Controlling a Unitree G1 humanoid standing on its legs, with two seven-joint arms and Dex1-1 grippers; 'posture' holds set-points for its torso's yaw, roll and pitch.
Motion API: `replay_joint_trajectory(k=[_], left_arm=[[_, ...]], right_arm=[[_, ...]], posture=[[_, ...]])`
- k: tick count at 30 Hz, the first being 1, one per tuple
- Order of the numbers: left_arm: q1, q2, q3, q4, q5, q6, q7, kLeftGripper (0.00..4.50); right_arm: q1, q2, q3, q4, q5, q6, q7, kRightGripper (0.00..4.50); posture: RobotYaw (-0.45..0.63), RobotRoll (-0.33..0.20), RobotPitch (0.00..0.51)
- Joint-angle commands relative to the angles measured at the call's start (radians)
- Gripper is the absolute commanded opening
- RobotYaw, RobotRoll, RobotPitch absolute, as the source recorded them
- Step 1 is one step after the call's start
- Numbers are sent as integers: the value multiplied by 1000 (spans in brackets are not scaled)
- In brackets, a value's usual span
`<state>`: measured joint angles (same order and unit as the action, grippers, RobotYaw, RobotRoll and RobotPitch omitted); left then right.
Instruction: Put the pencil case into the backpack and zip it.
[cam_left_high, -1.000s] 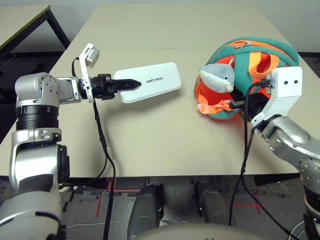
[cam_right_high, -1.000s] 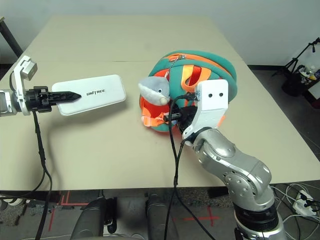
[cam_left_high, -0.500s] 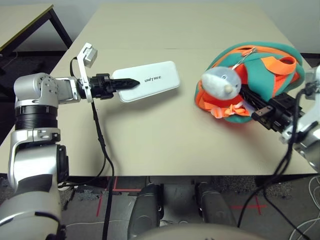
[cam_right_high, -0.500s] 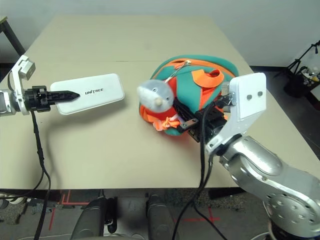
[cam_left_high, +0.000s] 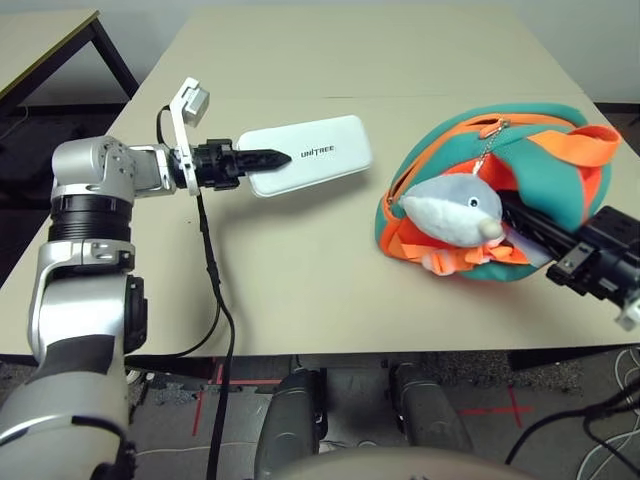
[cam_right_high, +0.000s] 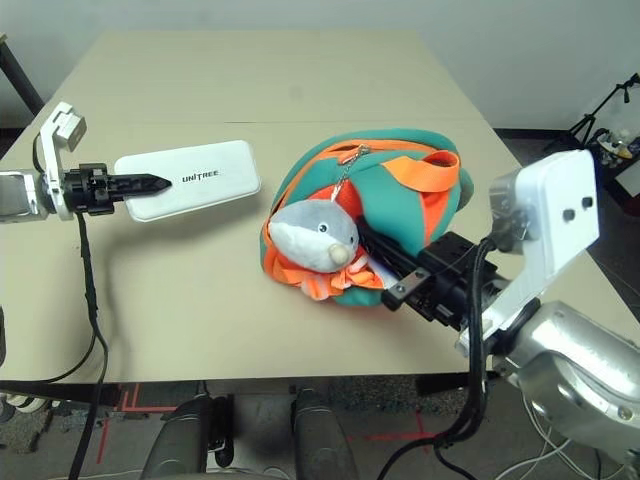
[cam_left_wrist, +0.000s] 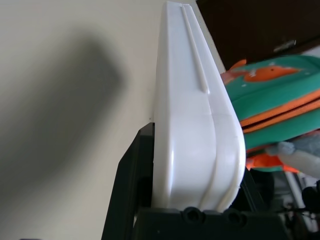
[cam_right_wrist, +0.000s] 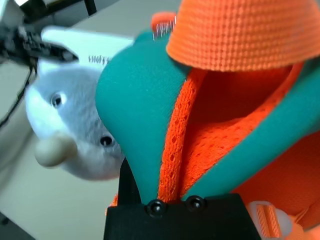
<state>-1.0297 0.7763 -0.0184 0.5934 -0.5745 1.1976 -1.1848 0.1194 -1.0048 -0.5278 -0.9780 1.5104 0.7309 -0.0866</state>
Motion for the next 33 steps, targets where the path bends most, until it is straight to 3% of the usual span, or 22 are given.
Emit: replay_joint_trajectory(k=[1,6,10,14,23,33], left_arm=[[-111,101,-78,-72,38,-50,-140,1417],[-283,194,-217,-106,125,-138,-315,1417],[-313,219,-273,-199,141,-171,-411,1417],[-318,217,-316,-293,95,-157,-430,1417],[-360,138,-370,-222,84,-174,-430,1417],[-373,167,-411,-302,28,-200,-430,1417]], right_arm=[[46,21,20,-17,-104,-24,73,131],[67,41,33,-1,-169,-38,124,131],[57,48,51,17,-206,-43,151,131],[37,55,72,41,-247,-46,180,131],[-35,80,154,75,-322,-44,218,131],[-25,107,156,108,-389,-40,259,131]], posture=[[-248,0,109],[-234,0,100],[-227,0,93],[-223,0,88],[-240,0,82],[-240,0,79]])
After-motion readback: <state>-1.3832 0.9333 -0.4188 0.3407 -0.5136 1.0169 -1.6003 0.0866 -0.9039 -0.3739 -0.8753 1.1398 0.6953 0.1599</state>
